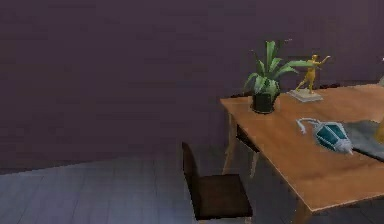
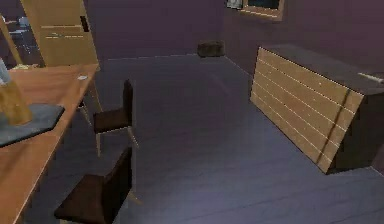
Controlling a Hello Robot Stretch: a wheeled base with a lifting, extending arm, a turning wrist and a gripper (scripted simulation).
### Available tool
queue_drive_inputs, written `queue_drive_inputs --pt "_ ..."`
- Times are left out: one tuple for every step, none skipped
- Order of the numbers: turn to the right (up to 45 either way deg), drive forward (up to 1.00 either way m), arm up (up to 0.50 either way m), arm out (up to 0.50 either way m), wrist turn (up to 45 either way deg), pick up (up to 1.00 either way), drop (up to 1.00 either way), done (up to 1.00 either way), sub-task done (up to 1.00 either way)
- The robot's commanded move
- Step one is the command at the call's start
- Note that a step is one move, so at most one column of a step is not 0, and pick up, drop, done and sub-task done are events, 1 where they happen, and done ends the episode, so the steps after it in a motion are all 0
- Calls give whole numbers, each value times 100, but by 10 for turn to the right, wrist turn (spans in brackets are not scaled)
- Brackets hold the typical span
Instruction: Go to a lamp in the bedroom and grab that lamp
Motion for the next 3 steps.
queue_drive_inputs --pt "450 0 0 0 0 0 0 0 0" --pt "390 0 0 0 0 0 0 0 0" --pt "0 70 0 0 0 0 0 0 0"
